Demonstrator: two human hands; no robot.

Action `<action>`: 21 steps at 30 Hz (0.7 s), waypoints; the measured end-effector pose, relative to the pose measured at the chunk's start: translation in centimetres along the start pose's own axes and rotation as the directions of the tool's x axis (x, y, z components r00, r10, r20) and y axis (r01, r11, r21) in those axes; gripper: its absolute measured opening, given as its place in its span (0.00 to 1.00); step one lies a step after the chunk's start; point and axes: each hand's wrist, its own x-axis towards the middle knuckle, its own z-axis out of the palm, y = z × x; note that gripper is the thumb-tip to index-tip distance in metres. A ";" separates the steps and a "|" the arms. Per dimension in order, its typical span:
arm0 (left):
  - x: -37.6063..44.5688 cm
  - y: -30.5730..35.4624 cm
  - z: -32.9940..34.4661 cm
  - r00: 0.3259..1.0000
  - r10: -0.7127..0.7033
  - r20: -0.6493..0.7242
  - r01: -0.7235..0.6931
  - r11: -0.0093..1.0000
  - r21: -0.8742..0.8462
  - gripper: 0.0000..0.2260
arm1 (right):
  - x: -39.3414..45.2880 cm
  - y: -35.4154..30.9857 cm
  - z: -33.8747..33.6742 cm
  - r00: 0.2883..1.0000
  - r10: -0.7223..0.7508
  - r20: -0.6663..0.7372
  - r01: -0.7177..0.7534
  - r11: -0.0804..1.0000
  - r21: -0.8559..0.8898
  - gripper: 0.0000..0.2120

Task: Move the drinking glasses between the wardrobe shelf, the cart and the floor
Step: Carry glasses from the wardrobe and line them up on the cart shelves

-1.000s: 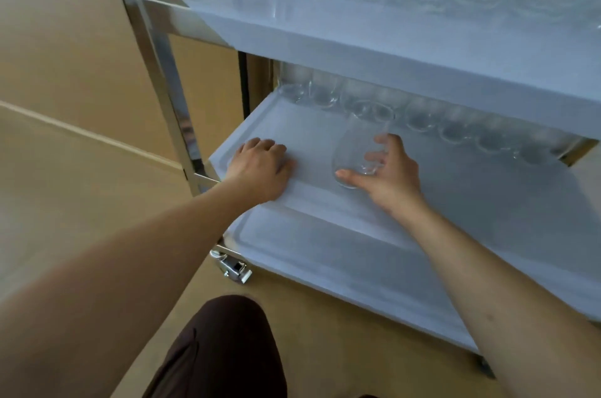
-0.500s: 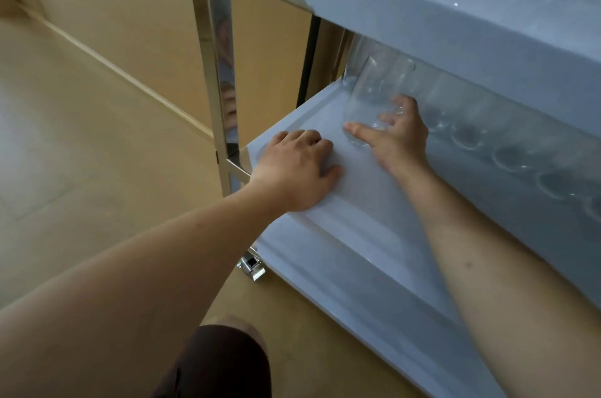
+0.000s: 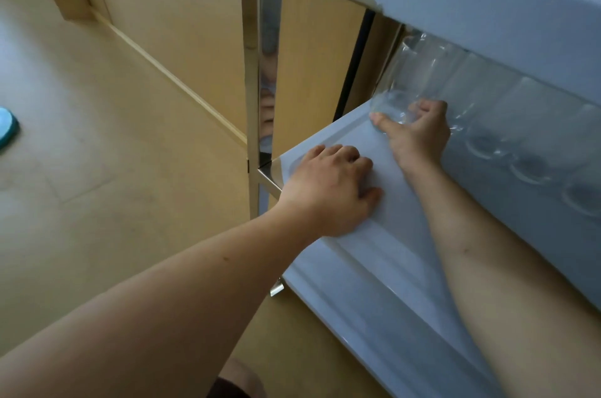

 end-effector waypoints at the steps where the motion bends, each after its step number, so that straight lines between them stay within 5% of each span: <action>1: 0.0 0.0 0.1 1.000 0.000 -0.006 0.000 1.000 -0.001 0.21 | 0.0 0.1 0.1 1.000 -0.013 0.001 0.013 1.000 -0.011 0.40; 15: -0.2 -0.1 -0.4 1.000 0.010 0.012 -0.009 1.000 -0.022 0.21 | -0.6 -0.1 0.0 0.999 -0.023 0.043 0.028 0.994 -0.109 0.43; 21: -0.1 -0.2 -0.3 1.000 0.020 0.023 -0.019 1.000 -0.020 0.21 | -2.6 -0.3 -1.9 0.994 -0.034 0.108 0.058 0.972 -0.228 0.35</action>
